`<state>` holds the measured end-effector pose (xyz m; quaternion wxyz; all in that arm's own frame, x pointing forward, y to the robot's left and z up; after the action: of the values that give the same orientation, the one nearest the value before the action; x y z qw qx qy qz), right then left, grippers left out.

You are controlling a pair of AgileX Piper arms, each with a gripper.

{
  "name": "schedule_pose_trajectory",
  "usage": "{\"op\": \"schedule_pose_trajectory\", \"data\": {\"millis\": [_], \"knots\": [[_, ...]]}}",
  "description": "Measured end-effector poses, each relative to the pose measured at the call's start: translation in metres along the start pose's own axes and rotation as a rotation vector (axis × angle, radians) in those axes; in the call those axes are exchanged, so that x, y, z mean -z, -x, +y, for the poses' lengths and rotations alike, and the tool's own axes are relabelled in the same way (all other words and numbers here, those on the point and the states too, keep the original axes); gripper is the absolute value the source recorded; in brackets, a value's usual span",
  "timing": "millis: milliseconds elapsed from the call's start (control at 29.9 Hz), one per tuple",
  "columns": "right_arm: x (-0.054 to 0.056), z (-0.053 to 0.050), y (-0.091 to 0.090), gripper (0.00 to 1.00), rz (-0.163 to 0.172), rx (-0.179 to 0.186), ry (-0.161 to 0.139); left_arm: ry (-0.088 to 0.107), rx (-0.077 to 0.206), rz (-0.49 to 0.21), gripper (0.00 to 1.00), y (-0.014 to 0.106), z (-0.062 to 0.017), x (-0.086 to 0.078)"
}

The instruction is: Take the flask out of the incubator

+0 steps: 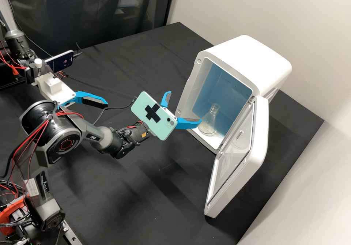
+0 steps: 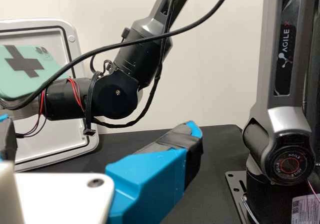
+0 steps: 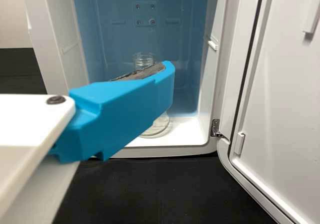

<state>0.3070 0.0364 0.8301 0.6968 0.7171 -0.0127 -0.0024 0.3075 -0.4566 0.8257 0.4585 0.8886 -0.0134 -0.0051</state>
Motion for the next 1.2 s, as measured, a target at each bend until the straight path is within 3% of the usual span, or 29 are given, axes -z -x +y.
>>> {"op": "schedule_pose_trajectory", "data": {"millis": [401,568,903,1204], "knots": [[0.000,0.000,0.000,1.00,0.000,0.000,0.000,0.000,0.000,0.000,1.00,0.000,0.0000,0.000],[0.000,0.000,0.000,1.00,0.000,0.000,0.000,-0.001,0.018,0.004,1.00,-0.008,-0.0068,0.002],[0.000,0.000,0.000,1.00,0.000,0.000,0.000,0.001,0.097,0.097,1.00,-0.023,-0.0218,0.032],[0.000,0.000,0.000,1.00,0.000,0.000,0.000,0.008,0.089,0.169,1.00,-0.026,-0.0201,0.054]]}}
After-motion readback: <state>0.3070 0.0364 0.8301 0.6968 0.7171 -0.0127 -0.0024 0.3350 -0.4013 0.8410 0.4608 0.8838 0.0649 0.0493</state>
